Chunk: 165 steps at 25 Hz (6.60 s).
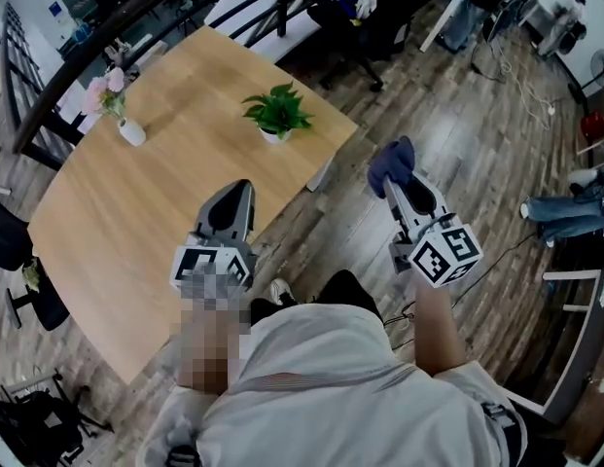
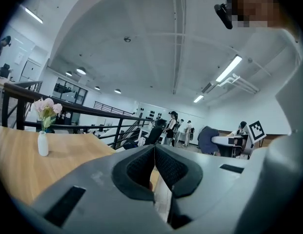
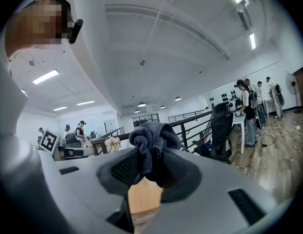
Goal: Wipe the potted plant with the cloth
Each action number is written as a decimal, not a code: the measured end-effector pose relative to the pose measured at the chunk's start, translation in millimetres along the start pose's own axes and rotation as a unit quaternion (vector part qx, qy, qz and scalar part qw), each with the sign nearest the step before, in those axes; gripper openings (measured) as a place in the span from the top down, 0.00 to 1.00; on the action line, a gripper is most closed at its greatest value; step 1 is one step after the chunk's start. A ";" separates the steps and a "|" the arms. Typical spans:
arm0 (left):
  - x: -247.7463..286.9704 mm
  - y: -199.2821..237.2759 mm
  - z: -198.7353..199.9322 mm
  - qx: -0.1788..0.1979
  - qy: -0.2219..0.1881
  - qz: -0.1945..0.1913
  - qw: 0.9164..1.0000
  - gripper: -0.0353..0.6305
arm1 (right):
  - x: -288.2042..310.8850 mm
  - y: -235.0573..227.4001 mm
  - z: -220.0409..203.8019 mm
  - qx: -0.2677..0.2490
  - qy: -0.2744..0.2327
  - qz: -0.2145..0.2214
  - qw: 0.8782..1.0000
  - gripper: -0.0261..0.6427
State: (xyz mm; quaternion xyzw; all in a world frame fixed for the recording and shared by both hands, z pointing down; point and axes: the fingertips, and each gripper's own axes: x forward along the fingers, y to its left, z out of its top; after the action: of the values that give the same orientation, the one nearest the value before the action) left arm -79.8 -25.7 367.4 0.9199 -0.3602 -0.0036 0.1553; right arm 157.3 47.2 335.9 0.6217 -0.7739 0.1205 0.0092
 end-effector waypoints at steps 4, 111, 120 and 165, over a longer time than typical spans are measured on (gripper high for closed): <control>32.0 26.6 -1.7 -0.004 0.011 0.026 1.000 0.92 | 53.9 -21.1 5.5 0.002 0.007 0.030 1.000 0.72; 233.4 140.0 -200.4 -0.558 0.102 0.086 0.819 0.81 | 266.8 -61.8 -154.4 -0.039 0.285 0.205 0.935 0.72; 233.3 139.1 -200.4 -0.562 0.102 0.085 0.816 0.81 | 272.4 -124.1 -138.4 -0.046 0.277 0.122 0.952 0.72; 239.1 130.0 -200.0 -0.536 0.102 0.090 0.833 0.81 | 266.2 -54.9 -45.6 0.176 0.135 0.256 0.941 0.73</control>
State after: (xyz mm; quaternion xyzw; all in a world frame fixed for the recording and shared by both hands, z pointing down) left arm 35.0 -217.8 620.4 0.6510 -0.3649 -0.0889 0.6596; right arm 143.7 -210.2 433.4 0.3726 -0.8648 0.3356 -0.0267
